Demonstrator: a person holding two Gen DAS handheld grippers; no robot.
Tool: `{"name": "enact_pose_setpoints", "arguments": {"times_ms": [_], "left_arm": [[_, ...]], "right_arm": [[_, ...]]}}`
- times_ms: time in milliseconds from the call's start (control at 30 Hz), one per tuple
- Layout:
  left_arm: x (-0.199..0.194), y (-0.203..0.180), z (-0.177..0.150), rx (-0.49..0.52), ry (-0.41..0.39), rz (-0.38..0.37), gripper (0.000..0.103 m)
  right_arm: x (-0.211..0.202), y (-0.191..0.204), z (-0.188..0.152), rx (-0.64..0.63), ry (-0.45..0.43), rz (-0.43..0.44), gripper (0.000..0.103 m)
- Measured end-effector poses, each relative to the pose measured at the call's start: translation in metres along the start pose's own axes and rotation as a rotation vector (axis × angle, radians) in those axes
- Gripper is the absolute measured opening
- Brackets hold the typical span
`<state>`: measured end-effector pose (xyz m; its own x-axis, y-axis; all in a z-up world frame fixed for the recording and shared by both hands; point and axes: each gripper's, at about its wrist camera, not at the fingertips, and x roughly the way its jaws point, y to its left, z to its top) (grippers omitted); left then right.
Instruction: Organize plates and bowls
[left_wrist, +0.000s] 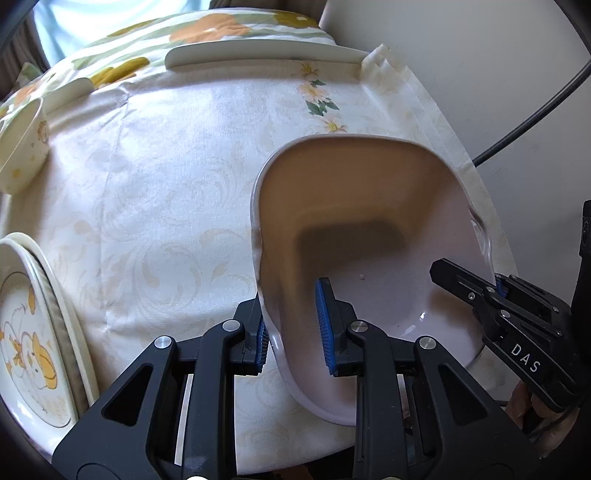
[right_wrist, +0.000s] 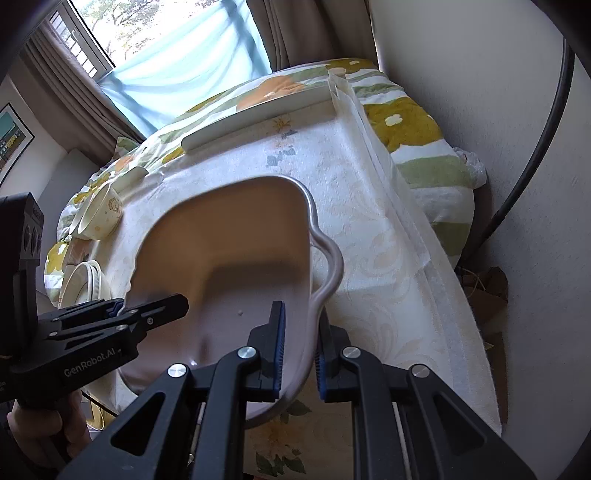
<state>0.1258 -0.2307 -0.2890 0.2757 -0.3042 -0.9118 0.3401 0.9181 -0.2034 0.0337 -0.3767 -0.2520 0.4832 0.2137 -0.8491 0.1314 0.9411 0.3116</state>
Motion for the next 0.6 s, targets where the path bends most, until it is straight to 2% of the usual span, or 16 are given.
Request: {"name": "enact_pose_setpoints", "arguments": {"times_ms": [500, 533, 600], "left_arm": [[0.0019, 0.0012, -0.0045, -0.003, 0.018, 0.019, 0.021], [0.0014, 0.0013, -0.0053, -0.001, 0.022, 0.025, 0.024], [0.0006, 0.0008, -0.0058, 0.001, 0.021, 0.026, 0.044]], "right_arm": [[0.0084, -0.0075, -0.0022, 0.042, 0.018, -0.005, 0.013], [0.0085, -0.0083, -0.0029, 0.049, 0.019, -0.005, 0.013], [0.0064, -0.0103, -0.004, 0.068, 0.007, 0.005, 0.016]]}}
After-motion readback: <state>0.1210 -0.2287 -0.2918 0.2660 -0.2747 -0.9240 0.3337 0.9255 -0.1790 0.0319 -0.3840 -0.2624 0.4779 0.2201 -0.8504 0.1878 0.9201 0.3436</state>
